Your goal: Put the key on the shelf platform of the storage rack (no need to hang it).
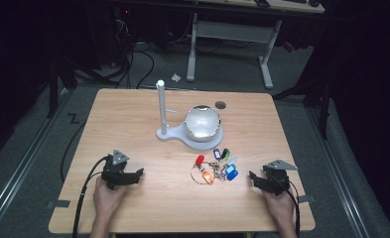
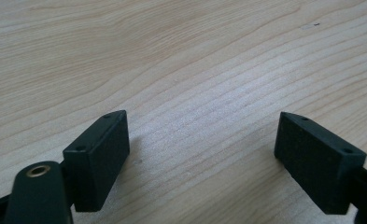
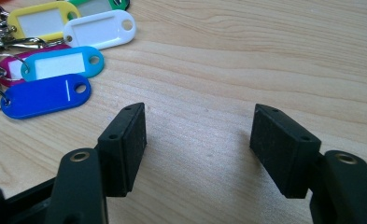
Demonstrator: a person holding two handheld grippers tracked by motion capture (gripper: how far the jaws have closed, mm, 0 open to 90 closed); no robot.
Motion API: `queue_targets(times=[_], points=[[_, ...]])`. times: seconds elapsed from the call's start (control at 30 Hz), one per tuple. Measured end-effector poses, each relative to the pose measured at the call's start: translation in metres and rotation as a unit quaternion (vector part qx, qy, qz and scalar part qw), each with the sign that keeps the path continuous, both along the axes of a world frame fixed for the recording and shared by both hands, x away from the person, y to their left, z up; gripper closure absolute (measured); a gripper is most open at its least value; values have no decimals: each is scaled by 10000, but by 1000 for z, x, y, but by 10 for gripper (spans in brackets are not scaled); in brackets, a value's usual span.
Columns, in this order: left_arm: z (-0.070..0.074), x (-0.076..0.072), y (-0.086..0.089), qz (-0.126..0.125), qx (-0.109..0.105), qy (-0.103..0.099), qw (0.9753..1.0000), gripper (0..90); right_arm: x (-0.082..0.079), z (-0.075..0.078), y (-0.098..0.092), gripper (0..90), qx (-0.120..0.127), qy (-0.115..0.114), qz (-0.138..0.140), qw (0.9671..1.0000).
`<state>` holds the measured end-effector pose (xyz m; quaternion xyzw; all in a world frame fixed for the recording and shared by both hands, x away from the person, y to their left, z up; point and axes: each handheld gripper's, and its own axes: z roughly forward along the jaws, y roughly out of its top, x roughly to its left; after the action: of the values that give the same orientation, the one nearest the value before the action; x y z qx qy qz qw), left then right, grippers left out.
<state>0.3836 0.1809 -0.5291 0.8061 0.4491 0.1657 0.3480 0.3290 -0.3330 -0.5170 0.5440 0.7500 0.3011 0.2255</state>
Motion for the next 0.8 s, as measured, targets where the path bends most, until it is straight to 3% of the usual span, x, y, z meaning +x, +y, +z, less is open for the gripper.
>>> queue_targets(times=[0.8], points=[[0, -2, 0, 167, -8, -14, 9999, 218, -1, 0, 0, 384, 2, -5, 41, 10000]])
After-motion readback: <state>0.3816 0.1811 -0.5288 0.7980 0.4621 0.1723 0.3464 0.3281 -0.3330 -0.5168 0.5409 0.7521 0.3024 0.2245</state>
